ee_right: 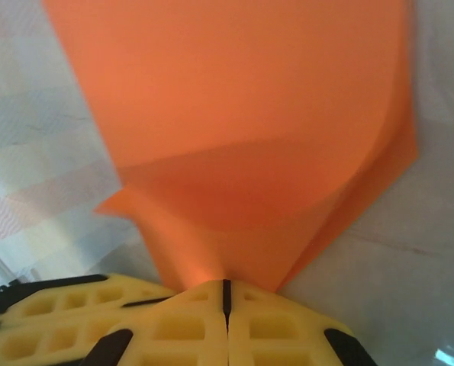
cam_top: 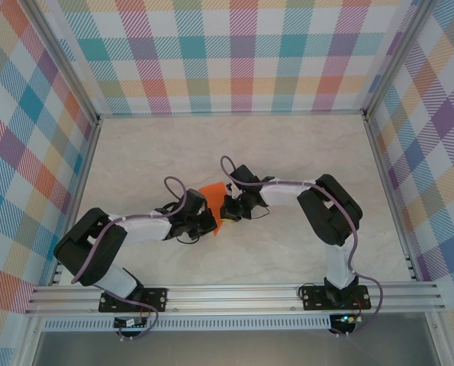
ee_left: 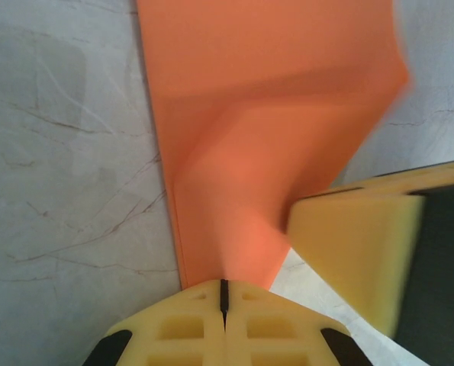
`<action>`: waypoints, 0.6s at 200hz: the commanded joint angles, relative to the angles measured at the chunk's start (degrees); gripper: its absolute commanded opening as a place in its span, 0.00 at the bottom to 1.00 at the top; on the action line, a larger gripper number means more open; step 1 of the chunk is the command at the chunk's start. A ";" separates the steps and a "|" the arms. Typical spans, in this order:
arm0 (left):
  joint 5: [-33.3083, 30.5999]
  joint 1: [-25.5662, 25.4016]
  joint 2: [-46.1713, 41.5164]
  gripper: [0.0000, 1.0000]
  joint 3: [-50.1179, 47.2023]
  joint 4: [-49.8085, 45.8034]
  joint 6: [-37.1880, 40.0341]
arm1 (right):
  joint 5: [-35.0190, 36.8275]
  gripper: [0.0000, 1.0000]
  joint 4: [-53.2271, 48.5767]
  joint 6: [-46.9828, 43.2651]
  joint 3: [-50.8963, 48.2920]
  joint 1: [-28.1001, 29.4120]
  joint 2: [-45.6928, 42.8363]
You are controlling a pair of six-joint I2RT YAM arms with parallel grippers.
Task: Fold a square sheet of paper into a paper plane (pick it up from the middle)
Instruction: Third fold the triangle at the center of the table.
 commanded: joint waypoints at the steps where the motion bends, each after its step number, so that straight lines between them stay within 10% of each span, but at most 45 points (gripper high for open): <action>1: -2.80 -0.90 3.75 0.00 -1.37 -8.71 1.07 | -0.03 0.05 0.28 -0.62 1.48 0.29 1.80; 120: -2.48 -0.91 5.37 0.00 -1.37 -12.17 5.03 | 4.66 0.06 -1.26 -1.86 3.68 -3.71 2.90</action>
